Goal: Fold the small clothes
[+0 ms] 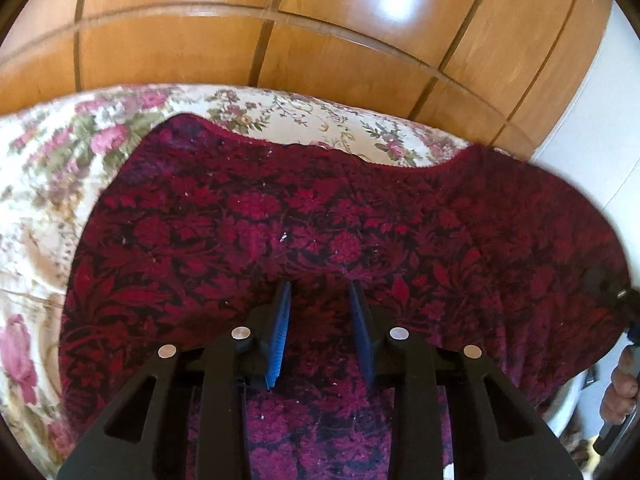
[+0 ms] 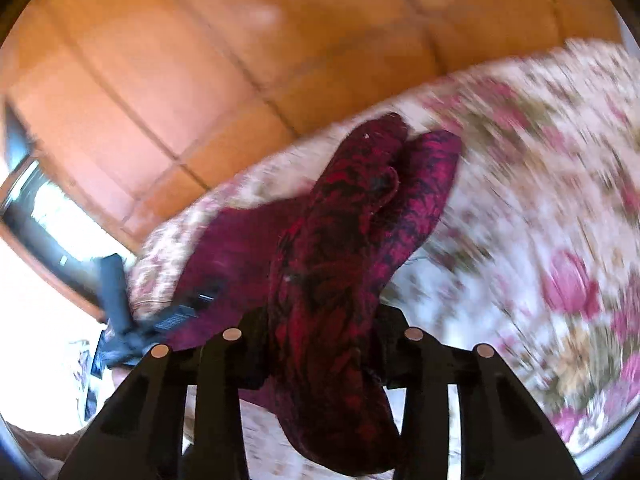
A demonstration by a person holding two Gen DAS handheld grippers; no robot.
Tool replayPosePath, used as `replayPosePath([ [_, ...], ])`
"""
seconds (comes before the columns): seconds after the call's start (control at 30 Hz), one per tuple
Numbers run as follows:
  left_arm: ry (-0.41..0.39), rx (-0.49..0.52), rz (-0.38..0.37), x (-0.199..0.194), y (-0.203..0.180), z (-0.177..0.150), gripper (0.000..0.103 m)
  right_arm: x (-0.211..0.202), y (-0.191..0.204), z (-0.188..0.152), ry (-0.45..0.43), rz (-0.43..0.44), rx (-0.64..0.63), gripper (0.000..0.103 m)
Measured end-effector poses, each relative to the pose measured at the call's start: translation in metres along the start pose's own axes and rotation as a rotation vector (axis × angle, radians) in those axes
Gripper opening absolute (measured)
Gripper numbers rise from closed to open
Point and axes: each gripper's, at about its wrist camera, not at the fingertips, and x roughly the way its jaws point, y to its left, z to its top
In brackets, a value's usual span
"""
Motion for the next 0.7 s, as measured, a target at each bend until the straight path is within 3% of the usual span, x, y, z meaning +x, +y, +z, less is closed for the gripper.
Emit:
replayPosePath([
  [0.13,0.011,-0.099,-0.107,-0.009,0.021,0.007,0.029,0.013,0.071,0.016,-0.026,0.110,-0.163,0.035],
  [0.2,-0.033,-0.173,-0.166,-0.033,0.043,0.012,0.029,0.028,0.101,0.018,-0.015,0.127,-0.234,0.034],
  [0.33,-0.095,-0.254,-0.163,-0.077,0.090,0.013,0.029,0.056,0.139,0.010,0.022,0.133,-0.347,0.034],
  [0.43,-0.131,-0.293,-0.135,-0.106,0.123,0.010,0.029,0.079,0.168,-0.007,0.057,0.125,-0.447,0.034],
  [0.57,-0.151,-0.351,-0.239,-0.134,0.149,0.005,0.029,0.121,0.206,-0.043,0.107,0.065,-0.630,0.034],
  [0.7,-0.180,-0.389,-0.359,-0.148,0.155,0.009,0.051,0.153,0.229,-0.085,0.111,-0.039,-0.835,0.034],
])
